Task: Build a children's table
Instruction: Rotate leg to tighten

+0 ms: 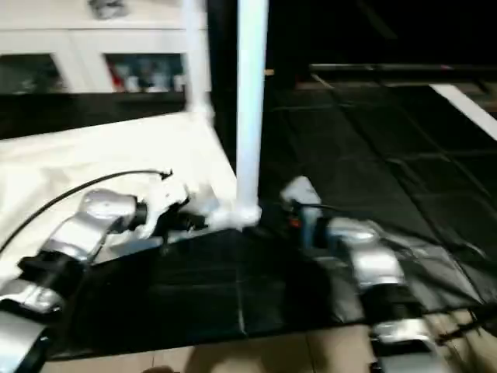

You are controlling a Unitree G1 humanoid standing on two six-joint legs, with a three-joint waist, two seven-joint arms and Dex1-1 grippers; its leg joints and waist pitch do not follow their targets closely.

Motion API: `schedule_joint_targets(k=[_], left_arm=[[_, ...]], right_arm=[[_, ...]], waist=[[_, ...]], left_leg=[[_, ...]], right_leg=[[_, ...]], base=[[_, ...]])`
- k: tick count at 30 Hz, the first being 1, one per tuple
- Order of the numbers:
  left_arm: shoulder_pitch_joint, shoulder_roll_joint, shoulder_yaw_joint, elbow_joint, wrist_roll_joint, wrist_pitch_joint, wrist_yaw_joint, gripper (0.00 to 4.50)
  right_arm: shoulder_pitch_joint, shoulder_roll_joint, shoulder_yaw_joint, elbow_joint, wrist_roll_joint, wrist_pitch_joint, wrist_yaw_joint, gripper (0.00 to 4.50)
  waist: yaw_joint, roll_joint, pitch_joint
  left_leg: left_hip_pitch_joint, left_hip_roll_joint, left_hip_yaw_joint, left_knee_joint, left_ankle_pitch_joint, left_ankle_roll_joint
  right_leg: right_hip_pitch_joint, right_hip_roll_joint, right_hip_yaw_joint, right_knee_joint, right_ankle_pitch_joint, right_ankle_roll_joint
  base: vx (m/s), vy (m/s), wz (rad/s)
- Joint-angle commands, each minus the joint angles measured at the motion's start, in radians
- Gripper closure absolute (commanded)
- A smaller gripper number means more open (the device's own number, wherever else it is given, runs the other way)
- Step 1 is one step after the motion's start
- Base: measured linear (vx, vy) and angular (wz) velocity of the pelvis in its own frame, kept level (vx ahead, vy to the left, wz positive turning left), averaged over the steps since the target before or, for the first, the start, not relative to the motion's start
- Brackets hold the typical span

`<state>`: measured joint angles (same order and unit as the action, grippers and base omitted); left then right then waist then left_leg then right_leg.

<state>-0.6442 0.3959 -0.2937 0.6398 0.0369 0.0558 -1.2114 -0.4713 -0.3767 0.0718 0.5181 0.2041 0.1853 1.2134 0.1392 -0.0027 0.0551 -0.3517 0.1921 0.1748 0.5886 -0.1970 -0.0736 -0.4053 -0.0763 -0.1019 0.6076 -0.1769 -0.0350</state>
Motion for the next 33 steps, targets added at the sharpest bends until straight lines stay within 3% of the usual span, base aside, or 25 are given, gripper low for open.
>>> schedule_joint_targets(k=[1, 12, 14, 17, 22, 28, 33], left_arm=[[0.015, 0.014, -0.053, -0.053, -0.003, -0.064, -0.105, 4.50], [0.054, 0.037, -0.099, -0.099, -0.002, -0.123, -0.191, 4.50], [0.058, 0.034, -0.100, -0.101, 0.002, -0.130, -0.188, 4.50], [0.059, 0.032, -0.100, -0.101, 0.007, -0.135, -0.180, 4.50], [0.050, 0.019, -0.089, -0.077, 0.032, -0.166, -0.092, 4.50], [0.057, 0.015, -0.088, -0.077, 0.038, -0.157, -0.073, 4.50], [0.072, 0.021, -0.094, -0.084, 0.045, -0.166, -0.078, 4.50]], right_arm=[[-0.007, -0.036, 0.011, -0.021, 0.026, 0.004, 0.087, 0.43], [-0.034, -0.052, 0.073, -0.005, 0.026, -0.003, 0.215, 0.59], [-0.040, -0.043, 0.086, -0.002, 0.030, 0.001, 0.231, 0.73], [-0.046, -0.033, 0.095, 0.007, 0.027, -0.001, 0.237, 1.03], [-0.068, -0.021, 0.106, 0.037, 0.022, -0.007, 0.245, 1.42], [-0.075, -0.022, 0.108, 0.046, 0.023, -0.006, 0.253, 1.88], [-0.077, -0.022, 0.110, 0.056, 0.027, 0.001, 0.264, 2.23]], waist=[[0.001, -0.006, -0.067], [0.018, -0.011, -0.066], [0.019, -0.016, -0.067], [0.020, -0.012, -0.067], [0.024, -0.015, -0.069], [0.028, -0.015, -0.065], [0.027, -0.015, -0.069]], left_leg=[[0.002, 0.048, -0.008, -0.062, -0.130, 0.082], [0.003, 0.050, -0.009, -0.064, -0.138, 0.061], [0.003, 0.049, -0.008, -0.064, -0.137, 0.061], [0.003, 0.050, -0.010, -0.064, -0.137, 0.058], [0.003, 0.050, -0.009, -0.063, -0.125, 0.056], [0.008, 0.051, -0.008, -0.065, -0.156, 0.046], [0.003, 0.050, -0.009, -0.063, -0.132, 0.052]], right_leg=[[0.060, -0.086, 0.061, -0.072, -0.222, -0.190], [0.054, -0.086, 0.061, -0.075, -0.285, -0.167], [0.055, -0.086, 0.061, -0.074, -0.284, -0.166], [0.054, -0.087, 0.061, -0.074, -0.290, -0.163], [0.054, -0.086, 0.061, -0.069, -0.259, -0.170], [0.051, -0.088, 0.062, -0.078, -0.330, -0.153], [0.055, -0.088, 0.062, -0.070, -0.275, -0.161]], base=[[0.000, 0.000, 0.00], [0.000, 0.000, 0.00], [0.000, 0.000, 0.00], [0.000, 0.000, 0.00], [0.000, 0.000, 0.00], [0.000, 0.000, 0.00], [0.000, 0.000, 0.00]])
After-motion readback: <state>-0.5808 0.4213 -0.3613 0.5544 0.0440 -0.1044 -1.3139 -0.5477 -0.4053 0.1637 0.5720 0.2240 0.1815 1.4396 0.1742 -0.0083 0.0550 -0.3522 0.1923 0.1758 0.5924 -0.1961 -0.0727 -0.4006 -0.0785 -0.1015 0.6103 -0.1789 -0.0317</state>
